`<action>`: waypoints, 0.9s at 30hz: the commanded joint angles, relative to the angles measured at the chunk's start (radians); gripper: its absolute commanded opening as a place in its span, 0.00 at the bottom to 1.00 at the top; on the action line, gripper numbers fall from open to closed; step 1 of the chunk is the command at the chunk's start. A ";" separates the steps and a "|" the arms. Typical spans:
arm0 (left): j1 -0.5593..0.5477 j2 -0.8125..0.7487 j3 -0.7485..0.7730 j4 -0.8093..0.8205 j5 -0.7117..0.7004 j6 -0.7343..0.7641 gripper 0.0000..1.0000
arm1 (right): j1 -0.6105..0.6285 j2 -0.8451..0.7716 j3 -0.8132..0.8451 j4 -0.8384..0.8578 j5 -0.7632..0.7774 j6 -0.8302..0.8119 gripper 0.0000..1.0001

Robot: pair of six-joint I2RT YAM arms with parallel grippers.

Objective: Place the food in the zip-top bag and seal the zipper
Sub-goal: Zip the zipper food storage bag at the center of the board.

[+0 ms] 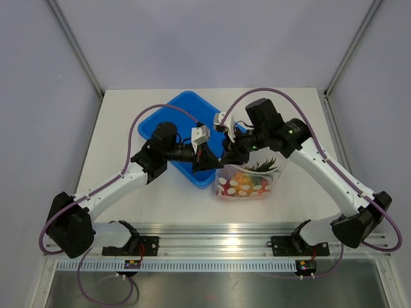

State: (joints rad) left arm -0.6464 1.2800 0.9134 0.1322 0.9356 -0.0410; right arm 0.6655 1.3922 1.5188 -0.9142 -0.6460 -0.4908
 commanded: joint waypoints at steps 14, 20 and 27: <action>0.004 -0.057 -0.007 0.057 -0.047 0.023 0.00 | 0.006 -0.059 -0.028 0.052 0.069 0.000 0.00; 0.010 -0.080 -0.013 0.053 -0.086 0.027 0.00 | 0.006 -0.137 -0.111 0.064 0.126 0.008 0.00; 0.021 -0.116 -0.018 0.076 -0.118 0.006 0.00 | 0.005 -0.192 -0.143 0.028 0.203 0.052 0.00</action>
State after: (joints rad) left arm -0.6449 1.2190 0.8898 0.1257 0.8585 -0.0319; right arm 0.6666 1.2423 1.3911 -0.8364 -0.5194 -0.4728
